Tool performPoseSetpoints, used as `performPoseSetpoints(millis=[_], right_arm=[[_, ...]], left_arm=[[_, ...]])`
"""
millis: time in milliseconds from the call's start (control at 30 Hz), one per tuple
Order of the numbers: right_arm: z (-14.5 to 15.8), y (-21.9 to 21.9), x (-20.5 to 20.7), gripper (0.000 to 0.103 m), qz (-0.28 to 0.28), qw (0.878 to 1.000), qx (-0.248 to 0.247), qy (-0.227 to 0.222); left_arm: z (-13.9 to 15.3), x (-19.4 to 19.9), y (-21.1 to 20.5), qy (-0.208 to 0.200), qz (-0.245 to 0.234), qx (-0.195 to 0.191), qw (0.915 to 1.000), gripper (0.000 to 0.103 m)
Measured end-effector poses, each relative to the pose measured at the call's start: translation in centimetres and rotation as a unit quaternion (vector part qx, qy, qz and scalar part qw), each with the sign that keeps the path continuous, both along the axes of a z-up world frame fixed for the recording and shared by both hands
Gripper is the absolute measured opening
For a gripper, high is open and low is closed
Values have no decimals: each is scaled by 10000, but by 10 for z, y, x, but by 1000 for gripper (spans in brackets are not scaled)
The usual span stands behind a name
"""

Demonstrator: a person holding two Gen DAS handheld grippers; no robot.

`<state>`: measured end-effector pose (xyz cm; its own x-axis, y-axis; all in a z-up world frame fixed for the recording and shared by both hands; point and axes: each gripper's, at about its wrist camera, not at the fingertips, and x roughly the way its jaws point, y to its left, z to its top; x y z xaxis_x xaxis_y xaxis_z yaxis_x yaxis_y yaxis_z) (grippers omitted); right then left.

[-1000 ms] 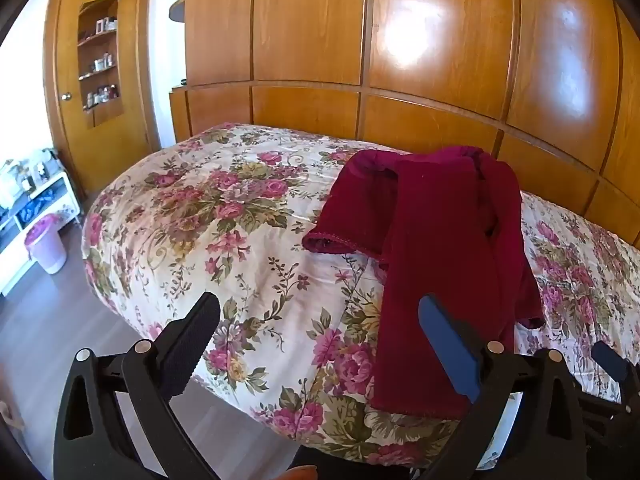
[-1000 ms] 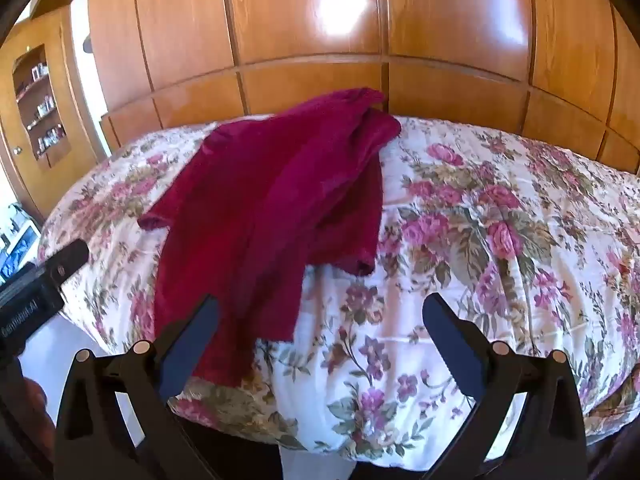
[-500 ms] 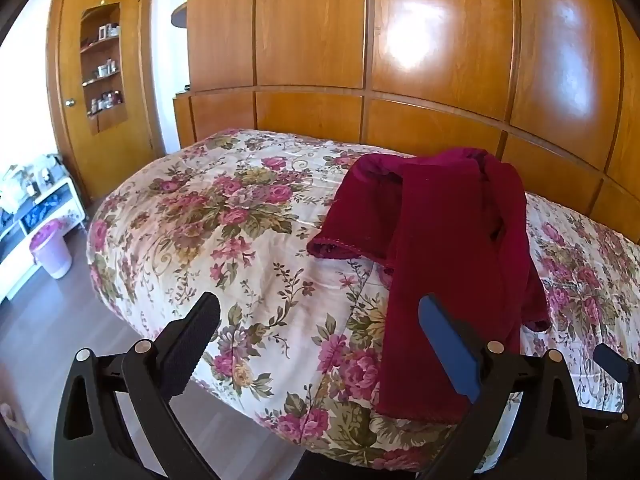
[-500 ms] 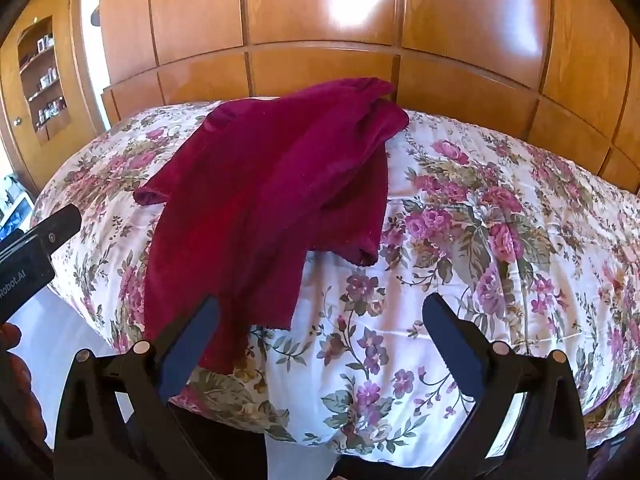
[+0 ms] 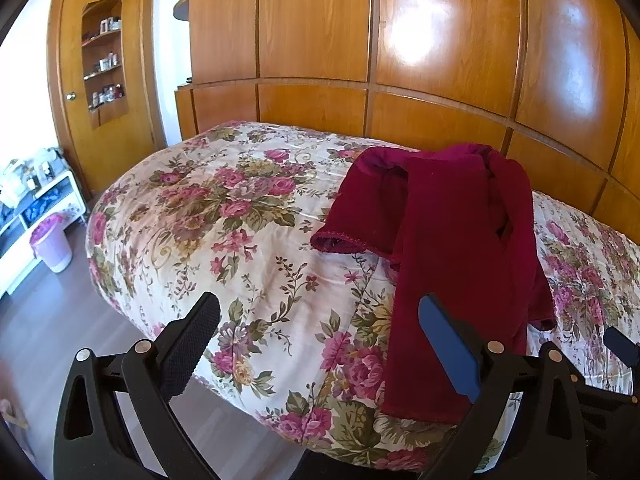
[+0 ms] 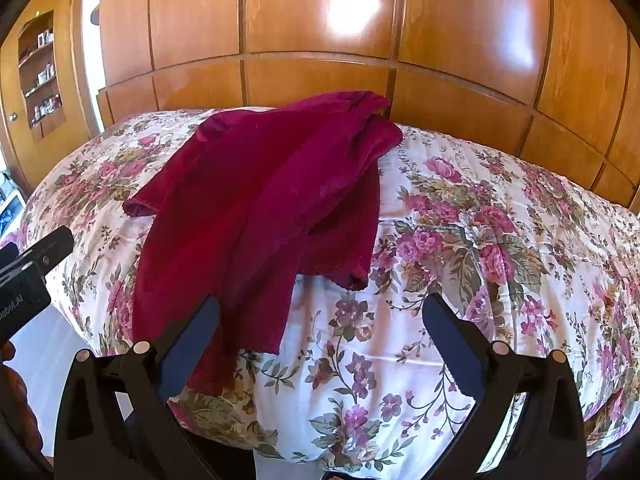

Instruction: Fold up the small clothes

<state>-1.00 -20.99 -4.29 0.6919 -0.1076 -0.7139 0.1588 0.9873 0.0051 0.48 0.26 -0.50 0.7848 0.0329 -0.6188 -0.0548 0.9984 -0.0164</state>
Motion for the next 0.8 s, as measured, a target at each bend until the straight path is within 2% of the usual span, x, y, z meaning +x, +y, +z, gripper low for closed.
performPoseSetpoints(millis=[267,800], right_arm=[[-4,-4,-1,101,-1,9999,157,25],[0,-2,-4,101,12,9999,91,-70]], left_arm=[[0,1,-1,15,1,48,10000,99],[0,-2,-5,-29,-28,135,9999,99]])
